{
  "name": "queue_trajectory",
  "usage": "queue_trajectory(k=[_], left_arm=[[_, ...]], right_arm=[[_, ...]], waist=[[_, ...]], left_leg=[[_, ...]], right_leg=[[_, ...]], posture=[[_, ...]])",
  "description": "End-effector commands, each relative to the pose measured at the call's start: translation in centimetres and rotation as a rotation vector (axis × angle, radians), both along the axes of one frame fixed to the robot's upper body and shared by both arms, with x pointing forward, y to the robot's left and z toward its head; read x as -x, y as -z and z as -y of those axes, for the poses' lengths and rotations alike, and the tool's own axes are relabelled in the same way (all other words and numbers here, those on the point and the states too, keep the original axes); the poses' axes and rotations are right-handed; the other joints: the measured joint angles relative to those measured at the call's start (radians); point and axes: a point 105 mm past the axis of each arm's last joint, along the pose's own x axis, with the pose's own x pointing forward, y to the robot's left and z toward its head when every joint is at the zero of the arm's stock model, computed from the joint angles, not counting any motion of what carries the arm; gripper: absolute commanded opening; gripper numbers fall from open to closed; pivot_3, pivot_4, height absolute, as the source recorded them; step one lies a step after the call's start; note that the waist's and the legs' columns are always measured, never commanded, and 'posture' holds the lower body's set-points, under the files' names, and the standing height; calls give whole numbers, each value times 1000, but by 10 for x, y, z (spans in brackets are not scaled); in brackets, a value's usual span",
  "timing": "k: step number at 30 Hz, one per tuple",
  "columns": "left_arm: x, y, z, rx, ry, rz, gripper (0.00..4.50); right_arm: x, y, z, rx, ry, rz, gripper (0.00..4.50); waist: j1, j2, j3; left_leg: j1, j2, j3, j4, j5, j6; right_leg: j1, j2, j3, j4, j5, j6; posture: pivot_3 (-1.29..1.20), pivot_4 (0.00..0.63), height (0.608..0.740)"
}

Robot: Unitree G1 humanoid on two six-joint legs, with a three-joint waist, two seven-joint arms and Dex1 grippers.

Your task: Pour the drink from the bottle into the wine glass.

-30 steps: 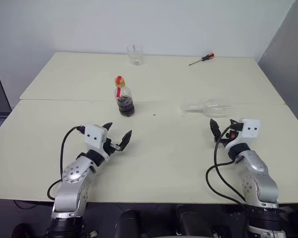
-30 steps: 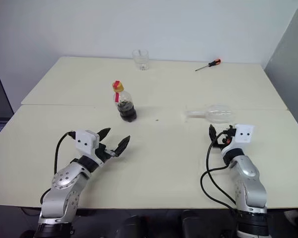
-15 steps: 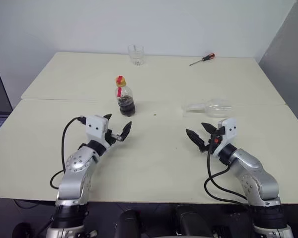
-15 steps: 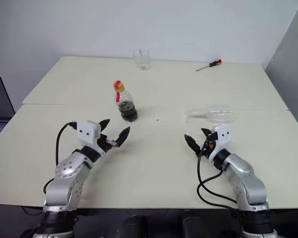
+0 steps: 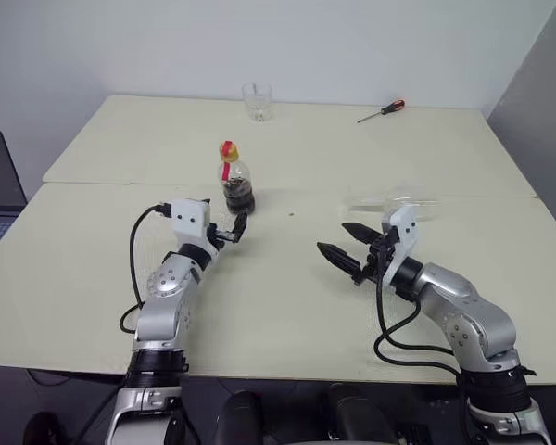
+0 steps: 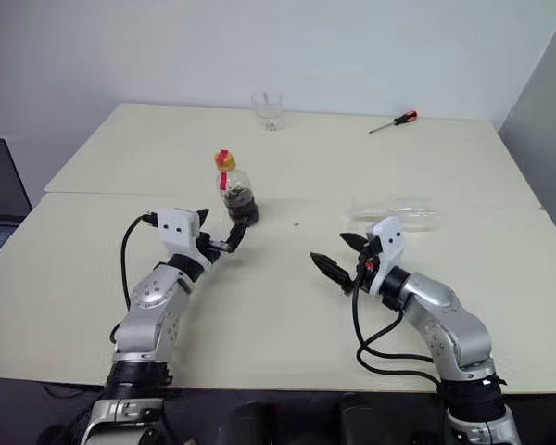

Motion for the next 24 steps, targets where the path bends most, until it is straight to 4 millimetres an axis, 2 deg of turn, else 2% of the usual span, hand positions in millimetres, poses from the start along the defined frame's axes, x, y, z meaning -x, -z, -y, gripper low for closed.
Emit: queue_trajectory(k=[1,12,24], left_arm=[[-6,-13,4,-4,8,55,4476],[-13,-8,8,21,11,49,4476],[-49,-1,17,42,15,24,4476]], right_arm=[[5,-13,-5,1,-41,53,4500],[7,-12,-4,12,-34,56,4500],[9,-12,-7,9,-43,48,4500]], waist=[[0,0,0],[3,0,0],[8,0,0]], left_leg=[[0,0,0,0,0,0],[0,0,0,0,0,0],[-1,-1,0,0,0,0]], right_leg=[[0,0,0,0,0,0],[0,0,-1,0,0,0],[0,0,-4,-1,0,1]], posture=[[0,150,740],[0,150,740],[0,150,740]])
